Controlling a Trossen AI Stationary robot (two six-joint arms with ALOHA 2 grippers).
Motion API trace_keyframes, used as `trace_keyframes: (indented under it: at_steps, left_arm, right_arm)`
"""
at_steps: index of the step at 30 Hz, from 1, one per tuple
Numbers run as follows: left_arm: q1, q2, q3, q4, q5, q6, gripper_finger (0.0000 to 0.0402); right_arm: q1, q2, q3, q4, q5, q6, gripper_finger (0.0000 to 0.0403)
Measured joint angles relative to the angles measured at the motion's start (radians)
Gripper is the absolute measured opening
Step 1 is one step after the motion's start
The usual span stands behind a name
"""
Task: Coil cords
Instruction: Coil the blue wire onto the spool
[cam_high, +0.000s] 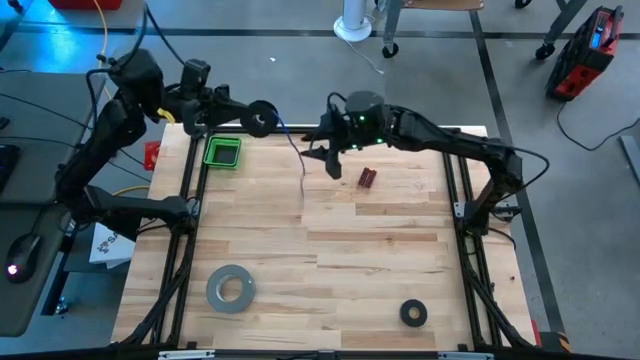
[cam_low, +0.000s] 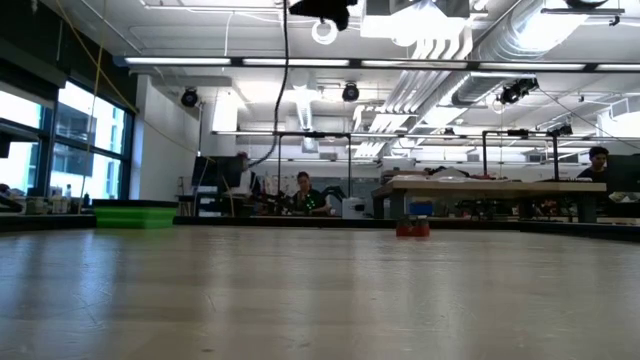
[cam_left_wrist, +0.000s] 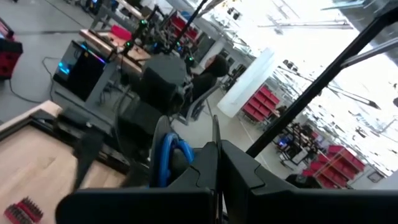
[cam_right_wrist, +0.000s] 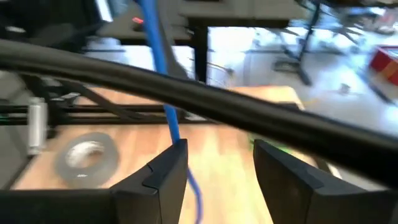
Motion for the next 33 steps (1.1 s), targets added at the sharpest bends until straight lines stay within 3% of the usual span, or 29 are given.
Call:
trace_keyframes:
  at_steps: [8,16,29,33]
  left_arm:
    - [0.015,0.0,0.01,0.0,-0.002,-0.015,0.0]
    - [0.014,0.021,0.01,0.01,-0.005,-0.022,0.0]
    - [0.021,0.027,0.01,0.021,-0.004,-0.017,0.0]
    - [0.022,0.027,0.01,0.026,-0.005,-0.017,0.0]
  right_arm:
    - [0.008,0.004,0.001,0.049,-0.114,0.045,0.0176]
    - [0.014,0.048,0.001,0.157,-0.165,0.068,0.0176]
    - [-0.019,0.065,0.001,0.133,-0.149,0.049,0.0176]
    - [-0.021,0.065,0.001,0.13,-0.148,0.045,0.0155]
